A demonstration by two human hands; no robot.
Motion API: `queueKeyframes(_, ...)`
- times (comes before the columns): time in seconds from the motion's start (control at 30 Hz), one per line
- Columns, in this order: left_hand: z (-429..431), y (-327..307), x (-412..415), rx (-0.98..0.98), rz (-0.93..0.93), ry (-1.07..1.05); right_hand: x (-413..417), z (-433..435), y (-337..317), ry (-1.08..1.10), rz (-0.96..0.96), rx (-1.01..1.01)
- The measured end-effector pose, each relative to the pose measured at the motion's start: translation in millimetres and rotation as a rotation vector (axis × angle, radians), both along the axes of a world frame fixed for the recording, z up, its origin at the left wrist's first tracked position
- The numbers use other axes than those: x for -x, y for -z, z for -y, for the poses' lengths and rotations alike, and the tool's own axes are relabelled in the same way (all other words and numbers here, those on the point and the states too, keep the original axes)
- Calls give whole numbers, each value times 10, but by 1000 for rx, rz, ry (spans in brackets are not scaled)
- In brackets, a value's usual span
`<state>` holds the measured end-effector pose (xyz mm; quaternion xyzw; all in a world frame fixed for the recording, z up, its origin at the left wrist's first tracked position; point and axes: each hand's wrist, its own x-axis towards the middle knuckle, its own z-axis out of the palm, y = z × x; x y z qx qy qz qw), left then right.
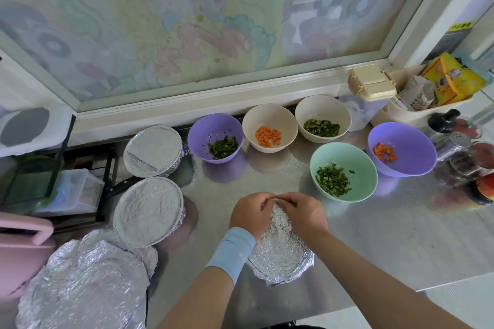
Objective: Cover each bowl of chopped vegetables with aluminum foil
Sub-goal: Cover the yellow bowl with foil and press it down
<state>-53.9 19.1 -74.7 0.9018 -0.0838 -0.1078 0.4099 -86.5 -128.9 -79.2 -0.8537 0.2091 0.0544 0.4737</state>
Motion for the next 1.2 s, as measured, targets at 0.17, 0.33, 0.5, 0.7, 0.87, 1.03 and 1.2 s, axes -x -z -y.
queueKeyframes(0.17,19,38,-25,-28,-20,-13,-5,0,7,-7,-3,9)
queueKeyframes(0.33,31,27,2,-95,7,-12,-11,-5,-14,-33,-28,25)
queueKeyframes(0.5,-47,65,68,-112,19,-95,59,26,16,-7,-20,12)
queueKeyframes(0.7,-34,40,-12,-31,45,19,36,-55,3,27,-25,3)
queueKeyframes(0.87,-17,57,-9,-71,33,9,11,-55,43,19,-28,7)
queueKeyframes(1.03,-13,78,11,-116,44,-5,5,-61,17,-18,-38,35)
queueKeyframes(1.2,-82,101,80,-111,101,-50,84,-43,26,-39,47,163)
